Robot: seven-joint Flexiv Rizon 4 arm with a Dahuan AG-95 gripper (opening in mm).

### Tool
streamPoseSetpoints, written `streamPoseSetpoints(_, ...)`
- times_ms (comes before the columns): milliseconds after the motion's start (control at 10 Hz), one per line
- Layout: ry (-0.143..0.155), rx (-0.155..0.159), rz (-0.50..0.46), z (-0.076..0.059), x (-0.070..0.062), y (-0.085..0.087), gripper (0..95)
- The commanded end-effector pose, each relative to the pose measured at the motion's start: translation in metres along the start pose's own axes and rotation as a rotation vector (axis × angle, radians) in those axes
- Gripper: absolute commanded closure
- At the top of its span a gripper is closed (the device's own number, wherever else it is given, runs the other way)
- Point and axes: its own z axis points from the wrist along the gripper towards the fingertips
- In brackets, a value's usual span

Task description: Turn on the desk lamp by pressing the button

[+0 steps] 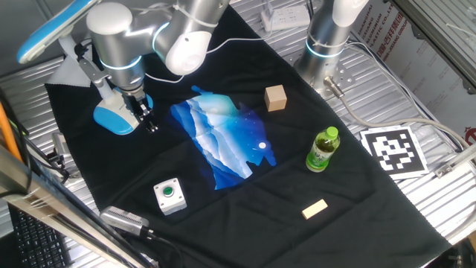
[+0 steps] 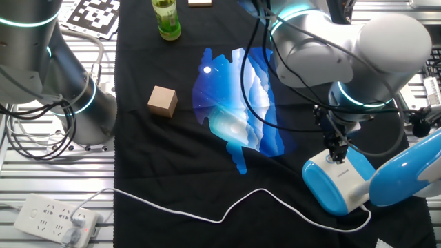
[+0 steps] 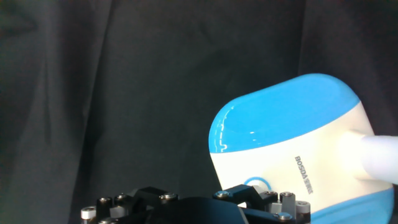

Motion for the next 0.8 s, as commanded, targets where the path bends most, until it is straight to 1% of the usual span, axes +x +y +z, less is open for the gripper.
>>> streamPoseSetpoints(100, 0.000, -0.002, 0.000, 0.0010, -0.0007, -0.0001, 0.0)
streamPoseSetpoints(800, -0.003, -0.004, -0.002, 0.0045, -0.0020, -0.0021, 0.0)
